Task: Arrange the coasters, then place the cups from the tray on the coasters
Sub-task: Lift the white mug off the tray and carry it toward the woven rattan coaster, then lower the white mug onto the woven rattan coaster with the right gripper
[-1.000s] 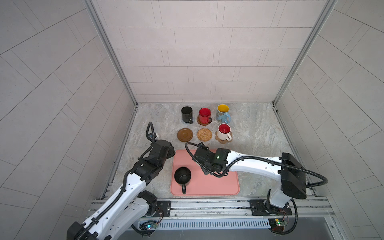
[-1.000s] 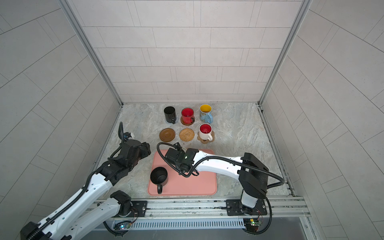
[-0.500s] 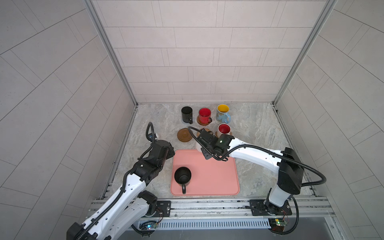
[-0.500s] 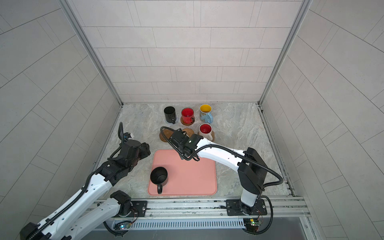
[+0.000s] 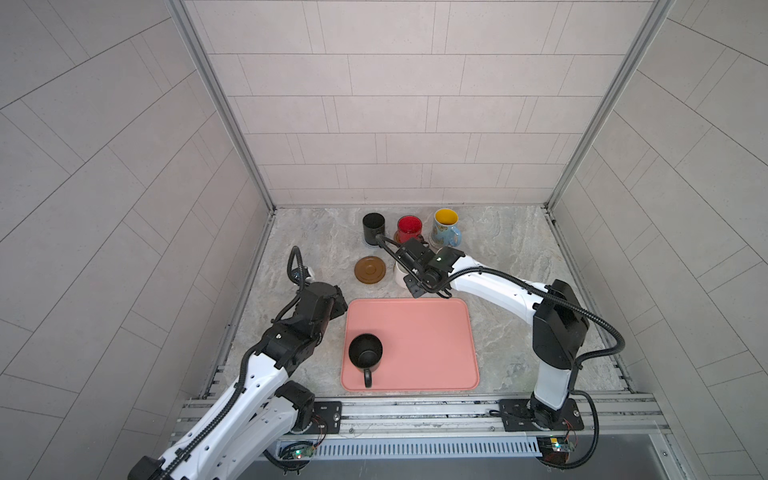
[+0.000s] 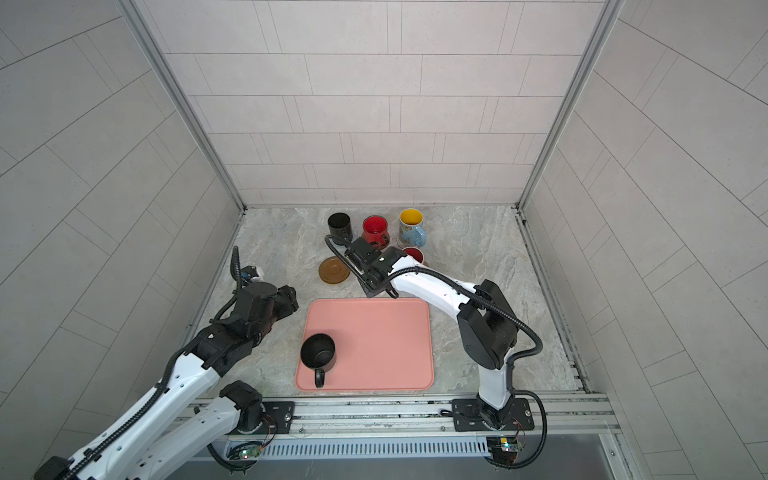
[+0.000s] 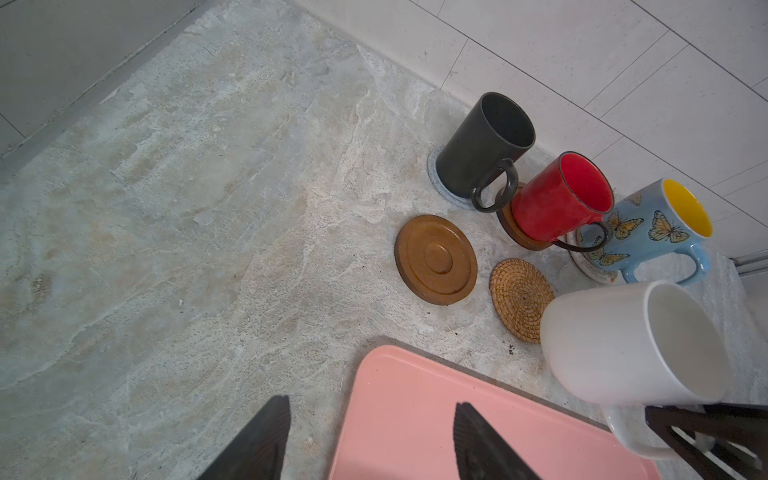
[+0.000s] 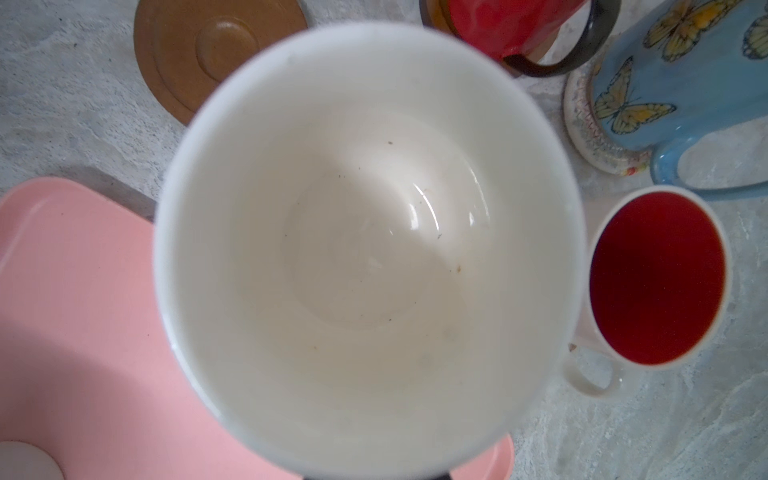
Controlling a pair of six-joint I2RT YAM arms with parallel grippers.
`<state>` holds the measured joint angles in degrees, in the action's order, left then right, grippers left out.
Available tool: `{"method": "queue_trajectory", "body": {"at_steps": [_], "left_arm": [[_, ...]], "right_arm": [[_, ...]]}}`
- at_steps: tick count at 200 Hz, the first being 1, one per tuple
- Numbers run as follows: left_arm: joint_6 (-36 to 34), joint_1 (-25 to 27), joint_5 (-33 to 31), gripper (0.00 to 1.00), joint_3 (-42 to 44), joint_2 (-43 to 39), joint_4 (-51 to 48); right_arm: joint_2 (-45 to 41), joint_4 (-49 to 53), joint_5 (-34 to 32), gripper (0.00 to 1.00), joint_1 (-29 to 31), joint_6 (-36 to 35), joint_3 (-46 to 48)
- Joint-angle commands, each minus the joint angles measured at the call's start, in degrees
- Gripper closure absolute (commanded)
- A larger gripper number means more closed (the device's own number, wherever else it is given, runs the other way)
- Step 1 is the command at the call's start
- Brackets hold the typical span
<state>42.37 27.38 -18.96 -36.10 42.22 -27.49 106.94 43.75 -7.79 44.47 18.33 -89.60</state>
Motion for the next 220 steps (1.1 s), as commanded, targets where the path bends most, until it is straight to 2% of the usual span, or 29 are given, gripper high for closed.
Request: {"method": "queue_trajectory", "body": {"at_steps": [1,113,220], "left_arm": [[-0.27,-0.38,-1.93,0.31,-1.02,-1.30,-1.78],[-0.18,-0.39,-1.82,0.31,-1.17,-1.47,-2.40],[-0.18,-0.37,-1.88,0.31,-1.56,-0.61,-2.01]], "right_arm": [[0.97,-1.57,-0.43,0.92,-1.12,-2.17,-3.38],[7.57,-1.07,2.69,0.93,-5.76,-5.00,-10.02],[11.43,-0.26,4.11,0.93,-7.51,-5.94,-14.29]]}}
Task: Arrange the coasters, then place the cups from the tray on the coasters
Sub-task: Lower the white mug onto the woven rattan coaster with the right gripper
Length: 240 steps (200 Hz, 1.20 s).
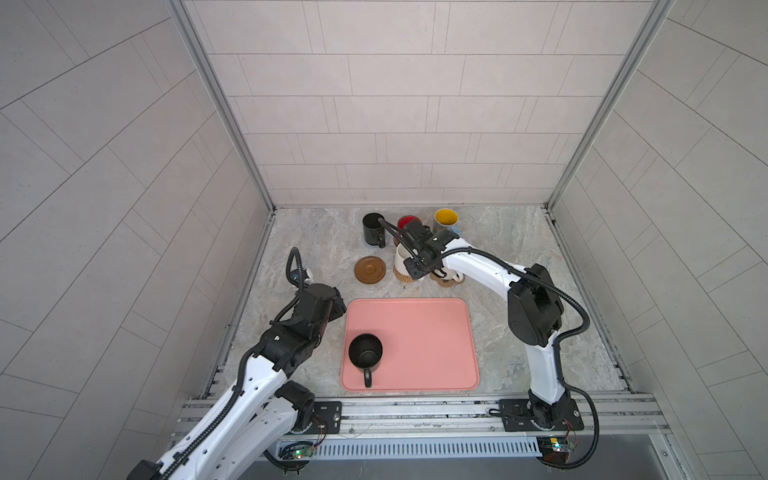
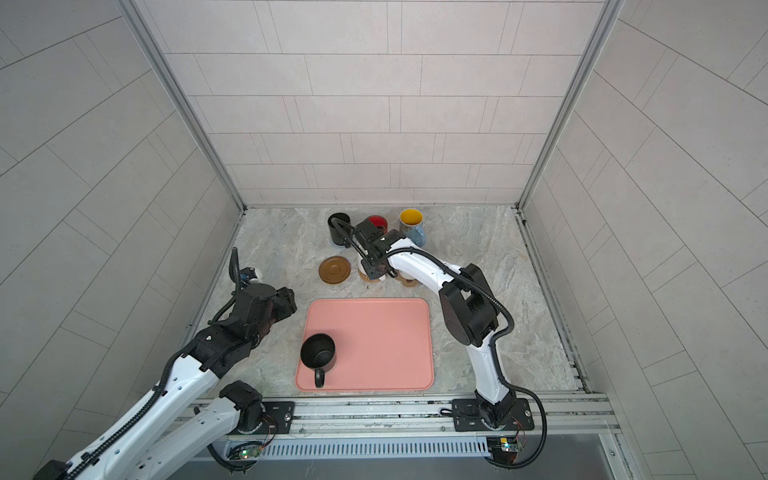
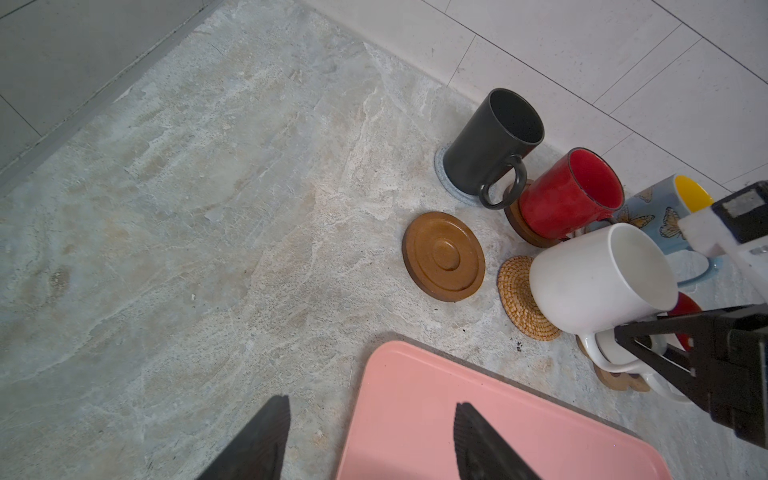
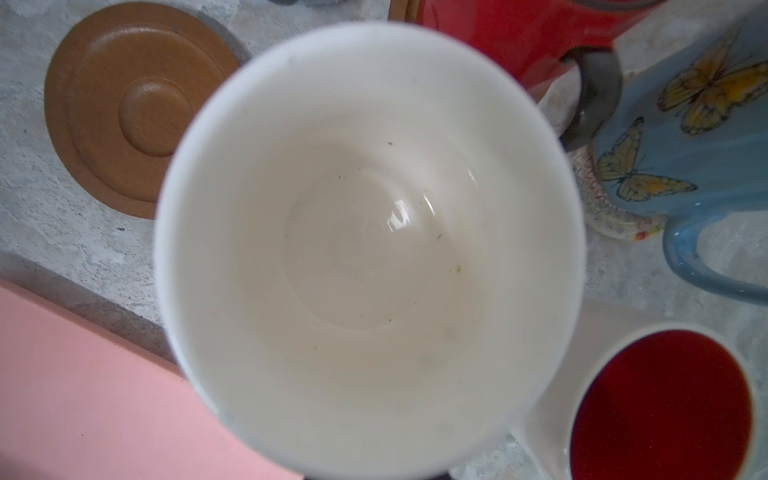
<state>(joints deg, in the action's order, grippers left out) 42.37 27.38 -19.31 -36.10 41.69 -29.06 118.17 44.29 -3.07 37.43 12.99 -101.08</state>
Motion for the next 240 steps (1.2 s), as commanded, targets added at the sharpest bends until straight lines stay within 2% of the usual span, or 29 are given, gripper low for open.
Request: {"method": "queue_trajectory", "body": {"at_steps": [1,240], "left_arm": [[-0.23,-0.38,-1.57,0.31,-1.59,-0.06,-0.46],[-0.45,-0.48,-2.37,0.31,-0.38,-1.55,-0.30]], "right_arm": [[0.21,-0.80,-0.62,0.93,-0.49,-0.65,-2.86],[4.26,0.05,-1.68,0.94,-1.23,-0.34,-4.83]]}}
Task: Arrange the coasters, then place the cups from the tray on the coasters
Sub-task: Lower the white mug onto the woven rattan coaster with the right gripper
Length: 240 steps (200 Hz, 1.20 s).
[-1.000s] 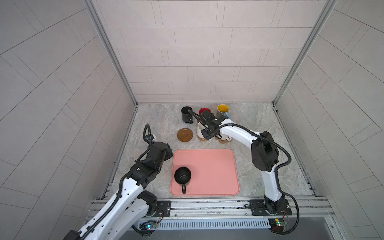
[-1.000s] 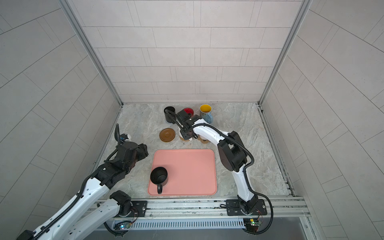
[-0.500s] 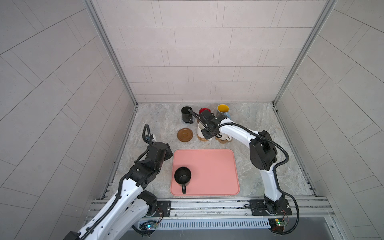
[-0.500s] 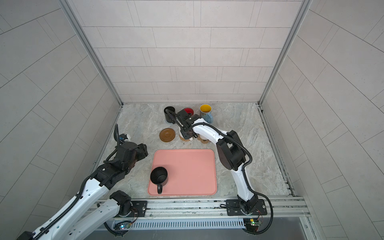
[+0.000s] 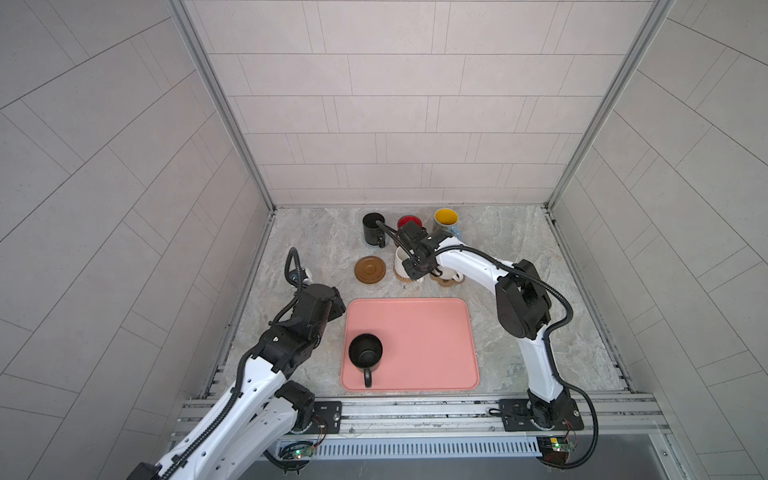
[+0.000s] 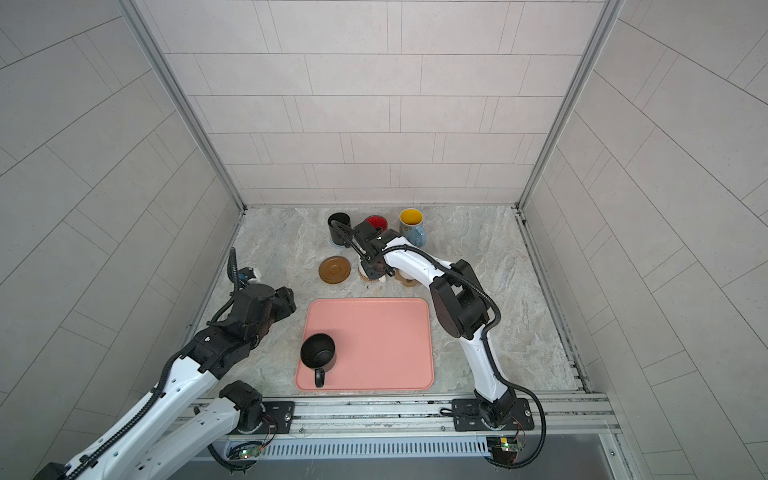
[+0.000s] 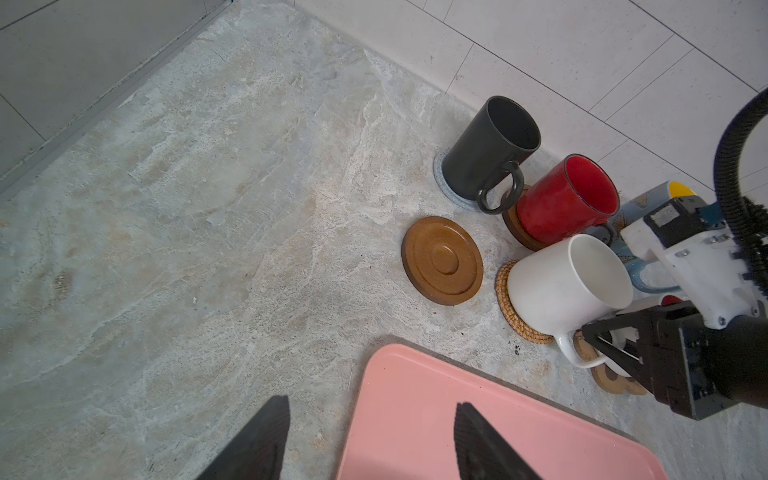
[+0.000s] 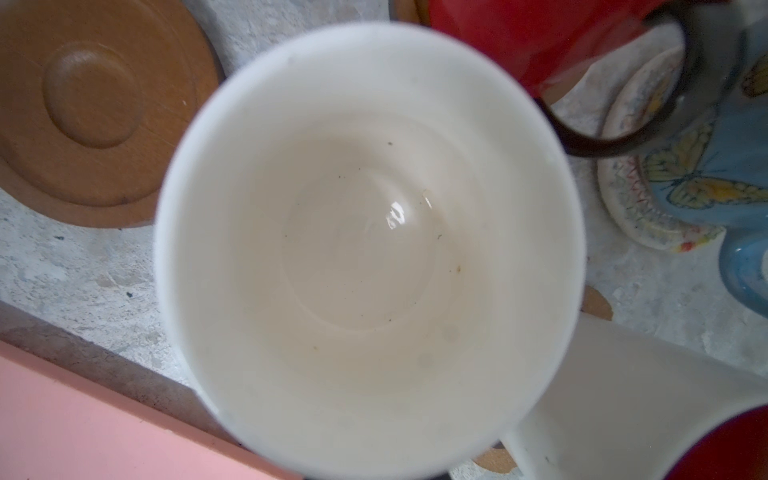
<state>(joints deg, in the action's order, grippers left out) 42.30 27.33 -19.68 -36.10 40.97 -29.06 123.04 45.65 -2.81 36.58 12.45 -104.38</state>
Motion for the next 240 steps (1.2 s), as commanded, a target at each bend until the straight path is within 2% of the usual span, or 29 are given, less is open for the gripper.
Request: {"method": "queue_trajectory", "body": {"at_steps": [1,88,240], "left_arm": [[-0.43,-0.44,-1.97,0.31,-0.33,-0.86,-0.30],[-0.31,-0.49,-2.14,0.30,0.16,-1.44,-0.12],[-0.47,-0.52,-1.68,0.30,-0.78,-1.69,-0.47]], "right_arm": [[-0.61,-1.28,-1.94,0.94,-0.37,0.21,-1.53],[-1.58,-1.09,-2.11,0.92,-0.45,0.12,0.05],[-3.77,-0.29,-1.01,0.67,-0.45,0.15,1.56]]}}
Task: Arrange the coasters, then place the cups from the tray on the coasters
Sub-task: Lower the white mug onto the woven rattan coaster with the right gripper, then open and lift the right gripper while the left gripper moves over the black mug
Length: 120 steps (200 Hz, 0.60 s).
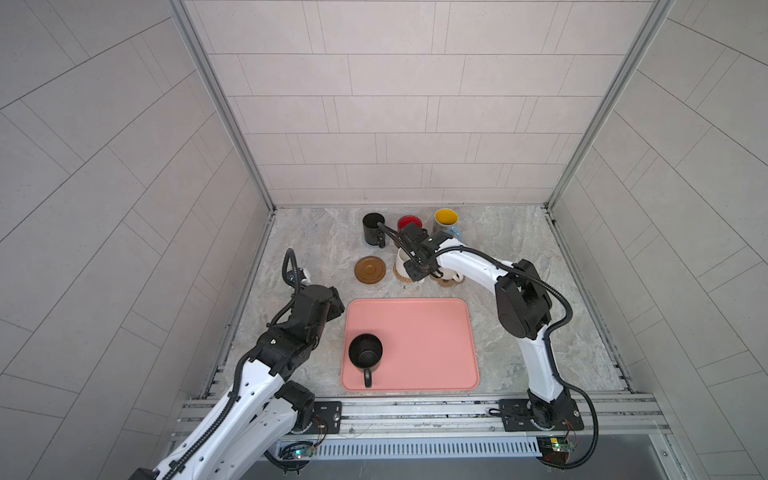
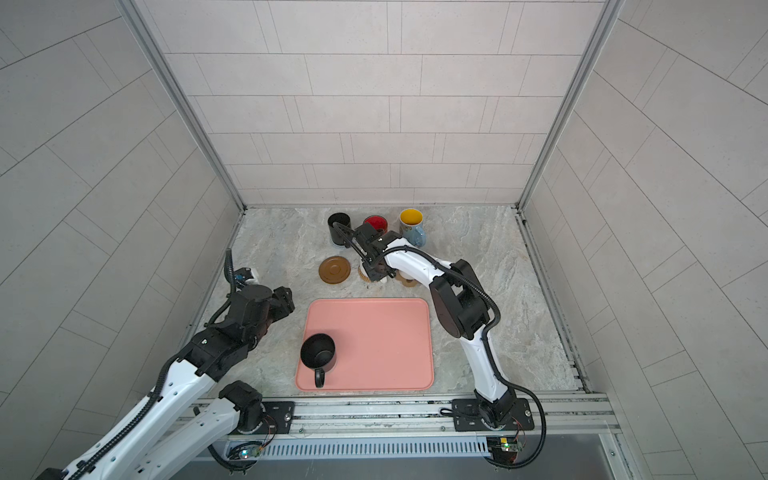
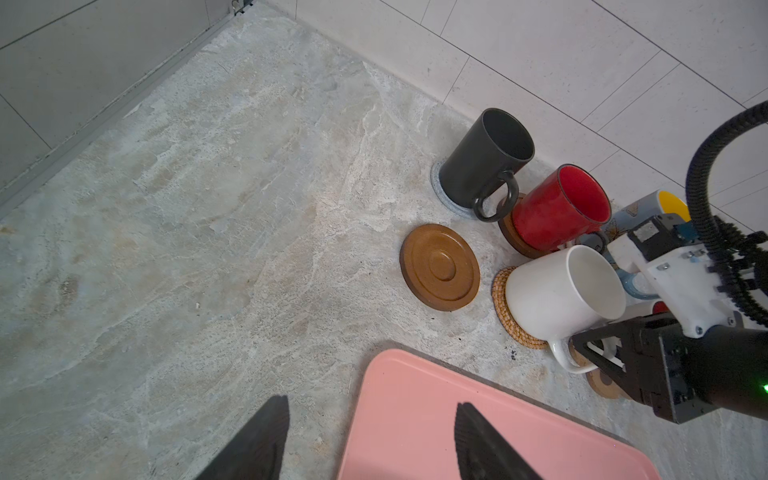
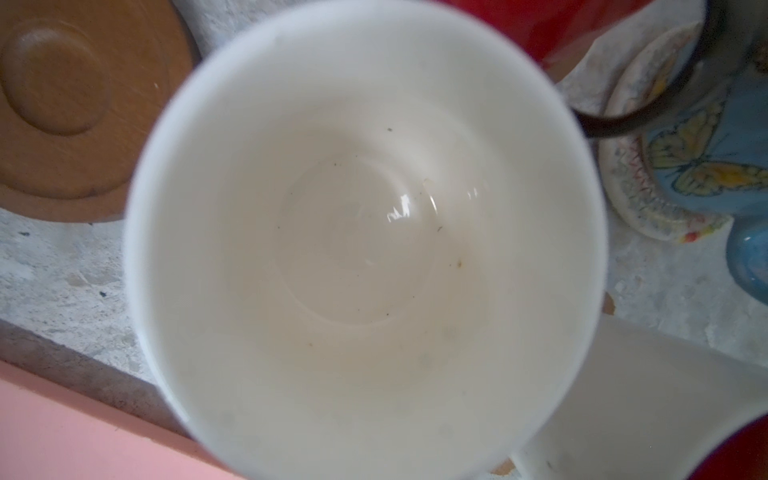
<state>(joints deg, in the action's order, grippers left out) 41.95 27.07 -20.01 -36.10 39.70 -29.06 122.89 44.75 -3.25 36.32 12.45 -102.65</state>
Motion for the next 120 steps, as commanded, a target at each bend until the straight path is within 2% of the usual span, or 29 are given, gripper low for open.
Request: {"method": "queue_trajectory", "body": {"at_steps": [1,65,120], "left_arm": [[-0.12,-0.26,-1.35,0.30,-0.80,-0.46,-0.47],[-0.12,-0.31,-1.35,0.30,-1.25,-0.57,-1.15],[-3.39,-0.24,-0.27,0.30,-6.56,0.19,-6.98]], "right_arm": [[-3.66,0.65,-0.60,0.67,-0.19,0.14,-0.18],[-8.50,1.71,-0.71,0.53,-0.19,0.01,0.35],[-14.11,4.15,-1.67,0.49,-0.02,1.96,0.98]]}}
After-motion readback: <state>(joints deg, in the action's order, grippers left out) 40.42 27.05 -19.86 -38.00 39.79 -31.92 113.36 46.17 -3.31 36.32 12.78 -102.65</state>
